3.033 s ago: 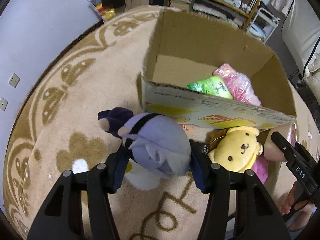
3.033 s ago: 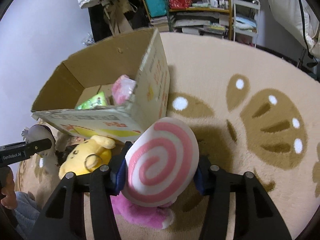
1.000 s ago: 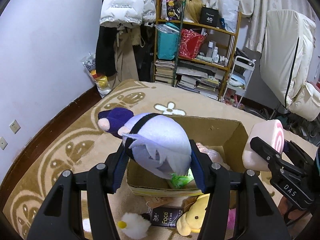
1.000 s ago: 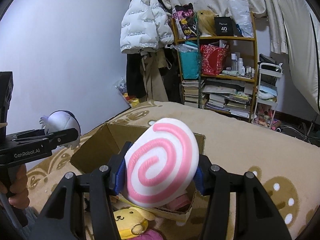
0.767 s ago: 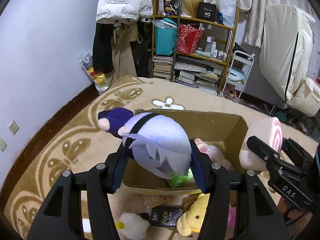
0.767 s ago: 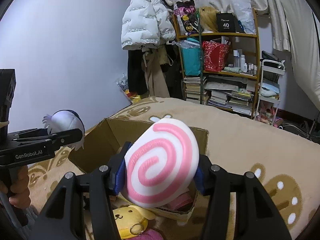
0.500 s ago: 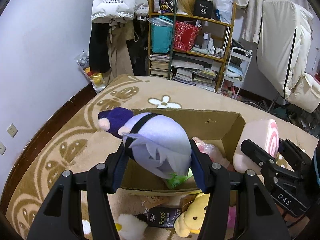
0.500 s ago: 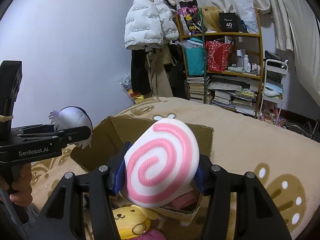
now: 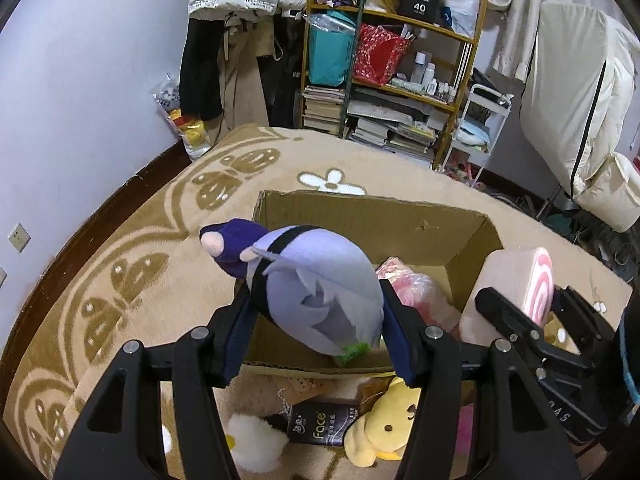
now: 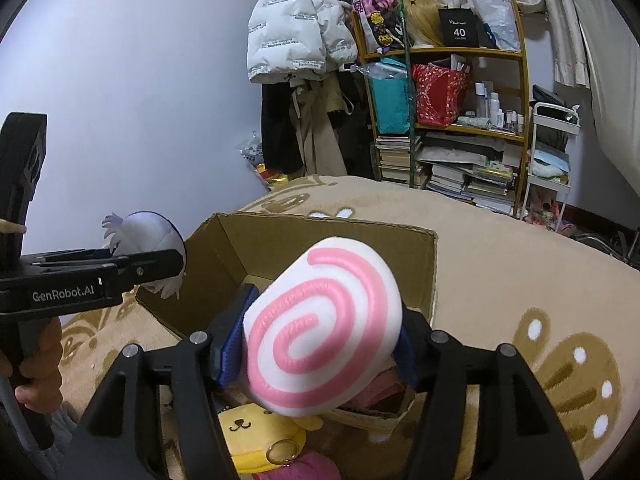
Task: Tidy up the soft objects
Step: 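Open both tools to drop the doll and swirl cushion into the box, then lower the left tool toward the white pompom while the right tool approaches the yellow dog plush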
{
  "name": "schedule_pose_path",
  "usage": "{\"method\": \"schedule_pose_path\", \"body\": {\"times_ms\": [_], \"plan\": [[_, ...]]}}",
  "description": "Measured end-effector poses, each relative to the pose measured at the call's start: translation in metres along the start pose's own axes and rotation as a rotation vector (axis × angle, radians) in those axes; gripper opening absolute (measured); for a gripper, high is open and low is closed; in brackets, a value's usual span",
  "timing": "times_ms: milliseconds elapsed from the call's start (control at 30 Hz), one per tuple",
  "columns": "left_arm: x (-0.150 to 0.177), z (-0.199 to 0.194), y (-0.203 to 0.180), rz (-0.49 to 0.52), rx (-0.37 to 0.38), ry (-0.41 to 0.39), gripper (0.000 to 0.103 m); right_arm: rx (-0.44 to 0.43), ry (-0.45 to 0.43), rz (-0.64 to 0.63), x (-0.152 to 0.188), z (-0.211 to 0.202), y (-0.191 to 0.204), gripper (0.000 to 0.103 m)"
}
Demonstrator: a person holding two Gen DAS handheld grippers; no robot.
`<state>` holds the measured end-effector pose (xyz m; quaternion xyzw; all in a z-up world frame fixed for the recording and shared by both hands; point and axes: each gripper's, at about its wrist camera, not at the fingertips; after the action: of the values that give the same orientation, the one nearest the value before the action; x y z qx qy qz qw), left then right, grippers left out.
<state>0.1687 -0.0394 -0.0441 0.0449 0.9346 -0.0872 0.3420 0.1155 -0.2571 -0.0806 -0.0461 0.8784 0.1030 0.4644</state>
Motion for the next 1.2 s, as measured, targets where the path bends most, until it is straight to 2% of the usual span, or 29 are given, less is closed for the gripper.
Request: {"method": "schedule_pose_path", "body": {"times_ms": [133,233,400,533,633,700,833,900,967,1033,1200], "plan": [[0.002,0.003,-0.001,0.016,-0.033,0.000,0.058,-0.012,0.010,0.020,0.001,0.002,-0.005,0.069],[0.003,0.002,-0.002,0.024,-0.042,-0.002,0.068,-0.015,0.019,0.022,0.002,0.004,-0.005,0.071],[0.003,0.000,0.000,0.027,-0.064,-0.007,0.074,-0.014,0.025,0.021,0.004,0.003,-0.003,0.075],[0.003,-0.004,0.003,0.034,-0.072,-0.006,0.076,-0.004,0.019,0.018,0.004,0.000,-0.001,0.089],[0.003,-0.012,0.006,0.050,-0.103,-0.019,0.077,0.003,0.030,0.016,0.003,-0.002,0.001,0.091],[0.004,-0.018,0.007,0.055,-0.118,-0.022,0.082,0.002,0.031,0.020,0.003,-0.004,0.001,0.092],[0.008,-0.027,0.011,0.065,-0.148,-0.011,0.082,-0.004,0.036,0.025,0.002,-0.012,0.005,0.094],[0.011,-0.031,0.015,0.063,-0.159,0.003,0.084,-0.003,0.029,0.024,0.002,-0.018,0.008,0.103],[0.018,-0.039,0.019,0.054,-0.171,0.007,0.086,0.012,0.009,0.017,0.004,-0.025,0.013,0.103],[0.023,-0.043,0.022,0.045,-0.181,0.023,0.094,0.010,0.015,0.010,0.005,-0.028,0.017,0.103],[0.033,-0.050,0.029,0.028,-0.208,0.075,0.095,0.001,0.029,0.011,0.010,-0.037,0.023,0.103]]}}
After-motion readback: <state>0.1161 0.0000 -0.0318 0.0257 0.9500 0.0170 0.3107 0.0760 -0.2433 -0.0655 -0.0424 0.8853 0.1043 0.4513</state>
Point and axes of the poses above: each gripper's, at about its wrist camera, not at the fingertips, and z roughly the way its jaws point, y to its left, x to its underside, and after that the axes turned 7 degrees about -z, right-handed
